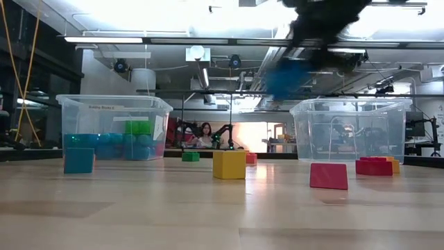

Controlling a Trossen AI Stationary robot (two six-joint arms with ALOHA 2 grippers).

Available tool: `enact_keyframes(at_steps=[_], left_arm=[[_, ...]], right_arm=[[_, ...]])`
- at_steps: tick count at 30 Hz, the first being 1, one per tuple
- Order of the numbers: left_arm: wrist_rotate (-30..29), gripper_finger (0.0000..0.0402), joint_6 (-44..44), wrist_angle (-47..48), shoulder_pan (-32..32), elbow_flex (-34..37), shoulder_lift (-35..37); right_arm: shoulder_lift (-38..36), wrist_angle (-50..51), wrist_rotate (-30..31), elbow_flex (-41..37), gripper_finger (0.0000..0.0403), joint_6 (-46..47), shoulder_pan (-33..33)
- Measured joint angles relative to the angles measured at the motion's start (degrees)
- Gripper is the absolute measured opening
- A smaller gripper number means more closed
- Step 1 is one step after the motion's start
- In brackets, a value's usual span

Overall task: Sort blocks by size
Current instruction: Put the large game piece into the left transparent bin, then put the small game piece into the right transparent bin

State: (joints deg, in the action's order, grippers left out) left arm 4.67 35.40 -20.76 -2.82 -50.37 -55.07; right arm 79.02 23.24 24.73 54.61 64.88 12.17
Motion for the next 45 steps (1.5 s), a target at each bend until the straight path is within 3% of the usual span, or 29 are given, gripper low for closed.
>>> enact_keyframes(at_steps=[3, 6, 12, 16, 23, 25, 29, 34, 39, 45], left_arm=[[0.0, 0.0296, 0.0, -1.2, 0.8, 0.0, 0.7], [0.0, 0.0296, 0.0, -2.0, 1.6, 0.0, 0.6], [-1.4, 0.0296, -0.5, -2.0, 2.7, 0.0, -0.6], [-2.2, 0.0296, -0.5, -3.0, 2.9, 0.0, -0.8], [-2.2, 0.0296, -0.6, -3.3, 2.9, 0.0, -0.4], [-2.2, 0.0296, -0.5, -3.2, 2.9, 0.0, -0.4], [-2.3, 0.0296, -0.9, -3.1, 2.8, 0.0, -0.4], [-2.3, 0.0296, -1.6, -3.1, 2.8, 0.0, -0.4], [-2.3, 0.0296, -1.8, -3.1, 2.8, 0.0, -0.4], [-2.3, 0.0296, -2.7, -2.9, 2.9, 0.0, -0.4]], right_arm=[[6.5, -27.8, -7.0, 0.1, 0.0130, -14.6, -10.0], [14.3, -46.6, -12.0, 2.6, 0.0130, -18.6, -17.6], [30.1, -48.3, -24.1, 21.3, 0.0130, -21.1, -25.3], [39.9, -42.6, -29.2, 36.4, 0.0130, -21.7, -26.7], [51.7, -36.1, -29.2, 56.8, 0.0131, -21.4, -29.5], [53.6, -32.6, -29.2, 60.7, 0.0155, -20.9, -29.7], [54.9, -26.0, -29.6, 65.3, 0.0242, -20.6, -30.3], [54.0, -20.1, -36.2, 68.9, 0.0310, -26.7, -31.6], [49.1, 1.0, -38.2, 72.4, 0.0320, -41.6, -32.8], [42.7, 35.5, -36.5, 72.0, 0.0322, -58.4, -31.5]])
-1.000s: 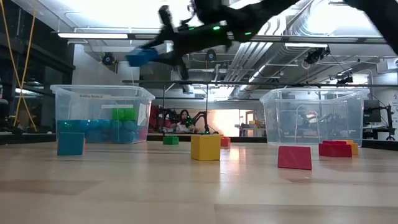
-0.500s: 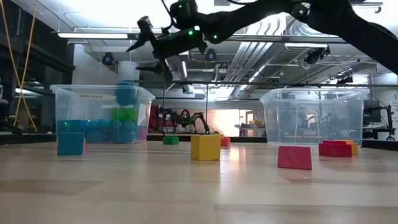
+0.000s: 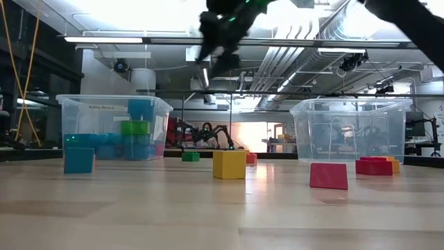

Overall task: Sort blocks by size
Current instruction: Put the small game piece into the right transparent bin

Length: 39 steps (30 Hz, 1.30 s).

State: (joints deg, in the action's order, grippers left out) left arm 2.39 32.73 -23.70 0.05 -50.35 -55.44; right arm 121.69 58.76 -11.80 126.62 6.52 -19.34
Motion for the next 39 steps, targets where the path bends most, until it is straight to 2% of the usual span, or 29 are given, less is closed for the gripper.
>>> enact_keyframes(at_steps=[4, 8, 14, 18, 20, 23, 27, 29, 34, 39], left_arm=[[0.2, 0.0296, -0.6, 0.4, 0.0, 0.0, 0.0], [0.9, 0.0296, -1.5, 0.5, 0.0, 0.0, 0.0], [1.0, 0.0296, -1.5, 1.6, 0.0, 0.0, 0.0], [0.9, 0.0296, -2.6, 3.9, -0.6, 0.0, 0.0], [-0.3, 0.0296, -3.7, 5.8, -1.0, 0.0, 0.0], [-4.3, 0.0296, -4.5, 9.8, -1.6, 0.0, 0.0], [-13.8, 0.0296, -4.2, 16.3, -1.7, 0.0, -1.6], [-16.5, 0.0296, -2.5, 19.4, -1.7, 0.0, -4.5], [-11.9, 0.0296, 2.1, 26.2, -0.8, 0.0, -15.6], [-5.4, 0.0296, 2.6, 25.9, 3.2, 0.1, -25.4]], right_arm=[[-5.8, 13.4, -0.1, -7.3, 0.0322, -3.7, 4.9], [-16.6, 11.3, 0.9, -26.2, 0.0322, -0.2, 13.0], [-37.7, 3.1, 2.9, -60.0, 0.0323, 22.4, 26.1], [-47.9, 2.7, 6.8, -72.9, 0.0323, 35.5, 33.3], [-50.2, 1.5, 10.0, -76.5, 0.0323, 36.5, 35.5], [-51.0, 0.3, 15.2, -79.2, 0.0323, 31.1, 37.1], [-49.5, -0.3, 20.8, -80.4, 0.0323, 23.9, 35.7], [-48.6, -0.2, 21.5, -80.7, 0.0323, 21.7, 34.0], [-47.0, -0.9, 21.0, -80.7, 0.0323, 16.0, 29.7], [-46.1, -4.5, 20.3, -80.7, 0.0323, 9.0, 27.9]])
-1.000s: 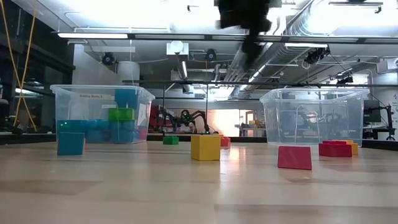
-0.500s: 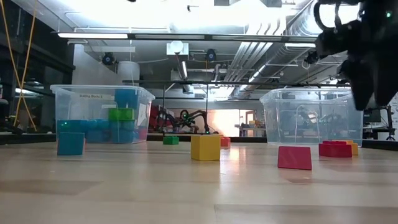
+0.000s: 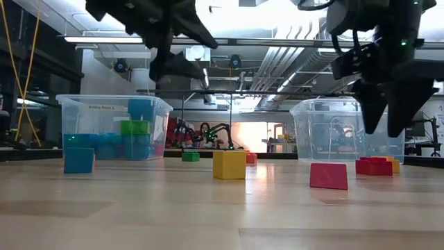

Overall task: Sort blocks by size
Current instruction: Put the small game piece into the right transparent bin

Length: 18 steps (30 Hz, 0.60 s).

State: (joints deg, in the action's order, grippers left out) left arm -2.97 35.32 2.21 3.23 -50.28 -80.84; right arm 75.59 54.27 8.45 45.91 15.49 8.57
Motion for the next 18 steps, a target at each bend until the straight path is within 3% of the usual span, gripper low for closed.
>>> enact_keyframes(at_steps=[6, 11, 18], left_arm=[[-1.1, 0.0296, -1.8, -0.4, 5.8, 0.0, -5.5], [-2.3, 0.0296, 0.5, -0.7, 7.0, 0.0, -6.3], [-2.3, 0.0296, 0.6, -1.3, 7.1, 0.0, -6.3]], right_arm=[[3.0, -4.5, -0.6, -2.0, 0.0323, -3.8, -1.7], [4.7, -6.9, -1.5, -5.0, 0.0321, -0.9, -2.6], [4.7, -13.9, -2.5, -8.4, 0.0267, 1.1, -2.6]])
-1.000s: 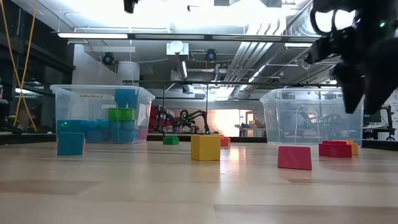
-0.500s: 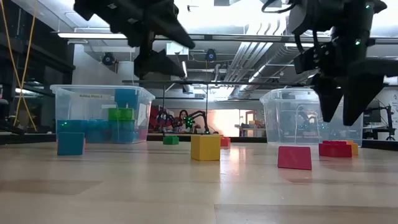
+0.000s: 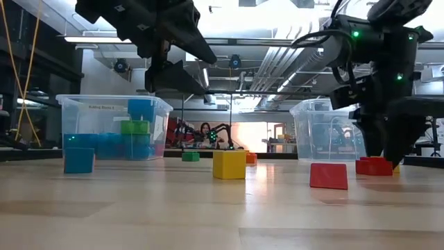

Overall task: Sort blocks by size
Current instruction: Put the small game piece into the right transparent bin

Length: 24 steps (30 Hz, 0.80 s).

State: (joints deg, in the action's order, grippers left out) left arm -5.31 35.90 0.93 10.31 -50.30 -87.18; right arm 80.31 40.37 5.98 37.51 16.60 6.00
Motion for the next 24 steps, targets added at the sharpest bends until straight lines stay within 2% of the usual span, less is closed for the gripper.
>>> enact_keyframes(at_steps=[6, 10, 14, 17, 20, 22, 24], left_arm=[[0.0, 0.0296, 0.0, 0.4, 0.0, 0.0, 0.0], [0.6, 0.0296, 0.4, 0.3, 0.0, 0.0, 0.5], [1.2, 0.0296, -0.9, -0.5, -1.0, 0.0, 4.4], [0.5, 0.0296, -3.1, -0.8, -2.9, 0.0, 8.9], [-2.4, 0.0296, -5.2, -0.9, -4.8, 0.0, 13.3], [-4.2, 0.0296, -6.7, -0.9, -6.0, -0.1, 15.6], [-4.6, 0.0296, -8.2, -0.8, -7.3, -0.1, 17.0]], right_arm=[[0.0, -0.7, 0.0, -1.0, 0.0190, 0.3, 0.0], [-0.1, 4.7, -0.5, 2.3, 0.0133, 2.9, 0.0], [-2.8, 12.9, 1.1, 11.4, 0.0131, -0.4, -0.1], [-5.8, 17.3, 7.6, 20.0, 0.0131, -4.2, -1.2], [-8.6, 19.3, 18.8, 26.8, 0.0131, -5.1, -4.2], [-10.0, 19.9, 24.9, 29.0, 0.0131, -4.6, -8.3], [-10.6, 20.0, 28.4, 29.5, 0.0131, -2.8, -13.8]])
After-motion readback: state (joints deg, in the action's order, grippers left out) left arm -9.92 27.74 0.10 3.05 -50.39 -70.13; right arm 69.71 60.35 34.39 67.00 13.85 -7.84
